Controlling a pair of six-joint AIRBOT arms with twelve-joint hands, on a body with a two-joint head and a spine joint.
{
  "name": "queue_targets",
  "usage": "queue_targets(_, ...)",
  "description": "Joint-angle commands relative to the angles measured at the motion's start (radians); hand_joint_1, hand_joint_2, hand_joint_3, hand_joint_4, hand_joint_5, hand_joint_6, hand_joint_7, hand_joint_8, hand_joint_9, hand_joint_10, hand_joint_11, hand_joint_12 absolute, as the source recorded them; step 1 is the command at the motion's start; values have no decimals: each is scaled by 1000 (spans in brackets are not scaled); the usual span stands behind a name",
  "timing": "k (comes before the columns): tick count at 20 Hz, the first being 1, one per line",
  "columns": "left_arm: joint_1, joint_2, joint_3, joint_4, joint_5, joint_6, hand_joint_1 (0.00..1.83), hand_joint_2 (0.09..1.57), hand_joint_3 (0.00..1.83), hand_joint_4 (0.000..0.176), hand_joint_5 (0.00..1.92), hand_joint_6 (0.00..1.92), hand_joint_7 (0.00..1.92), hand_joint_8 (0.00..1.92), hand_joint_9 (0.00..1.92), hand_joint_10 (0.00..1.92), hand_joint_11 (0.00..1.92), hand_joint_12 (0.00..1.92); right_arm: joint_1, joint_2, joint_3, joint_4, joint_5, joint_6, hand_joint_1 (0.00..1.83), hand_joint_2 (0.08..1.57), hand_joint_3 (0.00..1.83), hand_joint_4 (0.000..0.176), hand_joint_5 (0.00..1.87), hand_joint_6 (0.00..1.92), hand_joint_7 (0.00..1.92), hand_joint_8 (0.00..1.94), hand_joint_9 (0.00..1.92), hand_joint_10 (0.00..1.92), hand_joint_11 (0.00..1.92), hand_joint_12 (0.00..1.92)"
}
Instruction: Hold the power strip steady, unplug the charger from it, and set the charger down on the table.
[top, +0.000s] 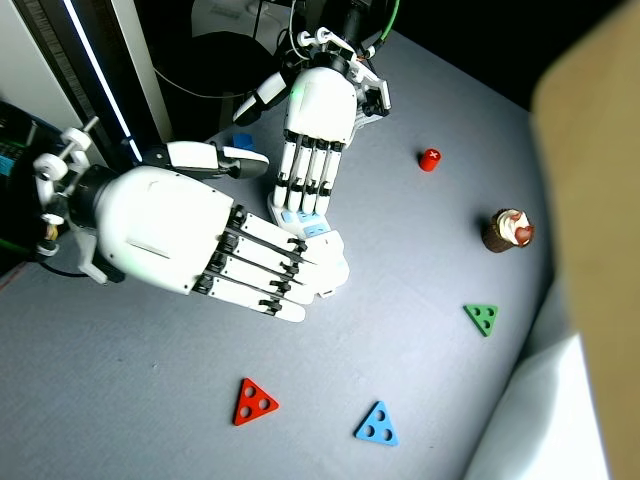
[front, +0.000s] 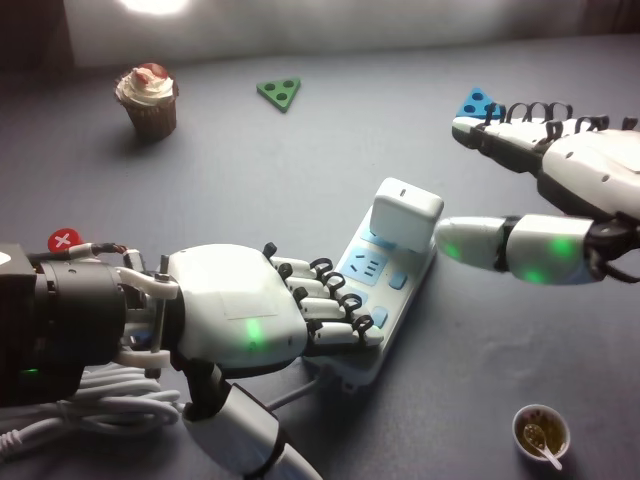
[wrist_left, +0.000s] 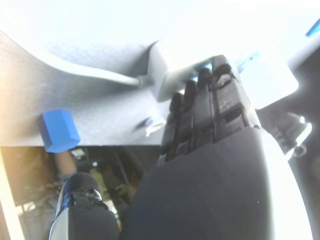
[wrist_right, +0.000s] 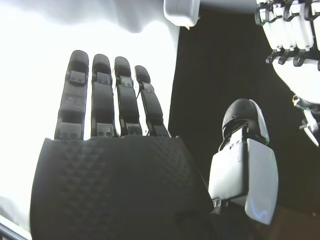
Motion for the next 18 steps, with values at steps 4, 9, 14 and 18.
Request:
queue_targets(4,14,-5,-1,-1,-51,-7,0,901,0,0,153,4,175,4,170,6,153,109,29,-41,22,46,109,-8,736,1089,0,0,214,11,261,13,260,15,253,73)
queue_targets(9,22,10,-2,0,-56,-10,0,904,2,0,143,0,165,0,157,0,141,94,50,-99,34,121,114,-16,903,1083,0,0,212,1,273,7,277,9,280,85)
queue_targets(14,26,15,-2,7,-60,-11,0,906,2,0,127,1,153,3,157,5,146,91,80,-138,28,264,157,-17,1010,1065,0,0,219,9,288,7,294,8,293,99)
queue_targets(18,26,15,-2,28,-62,-26,0,909,2,0,126,0,145,0,140,0,131,81,96,-169,44,356,163,-17,1004,1084,2,0,239,11,307,9,313,10,311,115)
